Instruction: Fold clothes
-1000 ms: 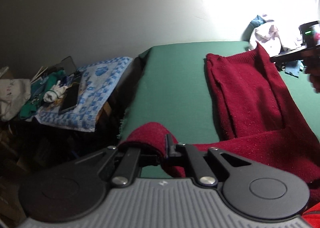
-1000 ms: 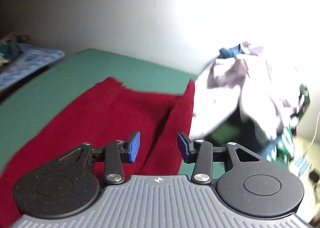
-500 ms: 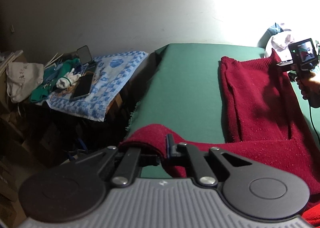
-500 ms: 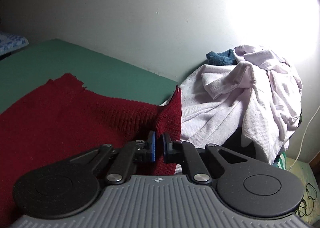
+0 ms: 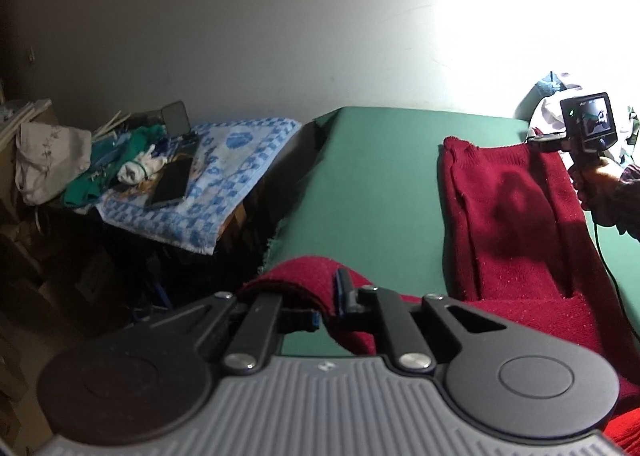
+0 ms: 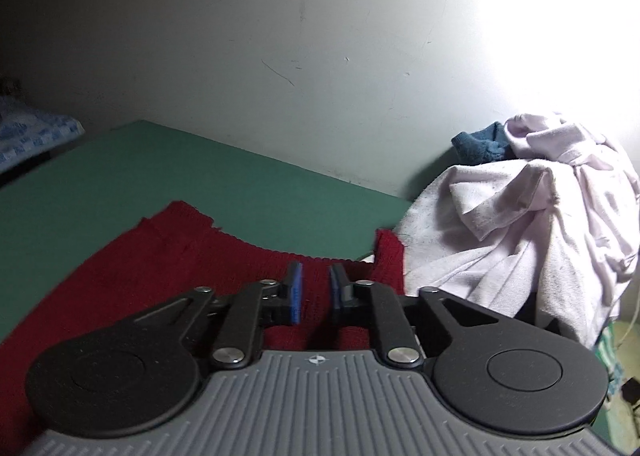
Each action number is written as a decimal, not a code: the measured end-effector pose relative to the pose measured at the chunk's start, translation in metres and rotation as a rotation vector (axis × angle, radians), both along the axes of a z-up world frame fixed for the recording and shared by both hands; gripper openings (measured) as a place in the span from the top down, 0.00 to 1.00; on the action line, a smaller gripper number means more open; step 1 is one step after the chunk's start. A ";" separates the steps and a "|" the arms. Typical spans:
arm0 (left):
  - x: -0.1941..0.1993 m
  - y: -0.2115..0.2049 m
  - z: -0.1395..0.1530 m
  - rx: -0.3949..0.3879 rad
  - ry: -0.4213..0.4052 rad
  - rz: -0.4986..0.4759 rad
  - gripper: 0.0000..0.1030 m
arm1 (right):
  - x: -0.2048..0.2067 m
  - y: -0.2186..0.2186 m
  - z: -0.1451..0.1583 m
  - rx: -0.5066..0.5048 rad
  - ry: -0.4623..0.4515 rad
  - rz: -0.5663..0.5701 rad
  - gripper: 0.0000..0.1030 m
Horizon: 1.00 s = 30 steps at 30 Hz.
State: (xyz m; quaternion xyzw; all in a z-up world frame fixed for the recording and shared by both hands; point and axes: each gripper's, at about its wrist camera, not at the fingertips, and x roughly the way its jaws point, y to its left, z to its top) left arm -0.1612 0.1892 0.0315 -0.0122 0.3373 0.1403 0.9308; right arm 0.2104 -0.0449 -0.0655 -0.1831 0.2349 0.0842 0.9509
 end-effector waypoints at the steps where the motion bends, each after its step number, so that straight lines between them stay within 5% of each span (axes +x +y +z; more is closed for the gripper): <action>1: 0.000 -0.001 -0.001 0.000 0.001 -0.001 0.91 | -0.001 0.004 -0.005 -0.058 -0.016 -0.011 0.52; 5: 0.003 -0.003 -0.004 0.003 0.001 -0.012 0.91 | -0.002 0.007 -0.020 -0.156 0.005 -0.026 0.59; 7: 0.005 -0.002 -0.005 0.002 0.001 -0.017 0.91 | 0.003 0.003 -0.024 -0.132 0.050 -0.050 0.86; 9: 0.008 -0.001 -0.006 0.000 0.000 -0.022 0.91 | 0.005 -0.005 -0.024 -0.102 0.058 -0.083 1.00; 18: 0.015 0.001 -0.005 0.044 0.024 -0.022 0.91 | 0.005 -0.001 0.004 0.034 0.040 -0.038 0.98; 21: 0.015 0.003 -0.006 0.033 0.026 -0.010 0.91 | 0.005 0.012 -0.011 -0.086 0.036 -0.055 0.66; 24: 0.015 0.001 -0.009 0.031 0.032 -0.007 0.91 | 0.007 0.013 -0.030 -0.164 0.053 -0.087 0.68; 26: 0.016 -0.001 -0.012 0.028 0.039 -0.006 0.91 | 0.009 0.005 -0.035 -0.143 0.084 -0.115 0.80; 27: 0.017 -0.001 -0.013 0.028 0.044 -0.006 0.91 | 0.011 -0.002 -0.035 -0.118 0.096 -0.124 0.96; 30: 0.023 -0.006 -0.017 0.048 0.069 -0.017 0.91 | 0.007 -0.015 -0.024 -0.022 0.085 -0.137 0.99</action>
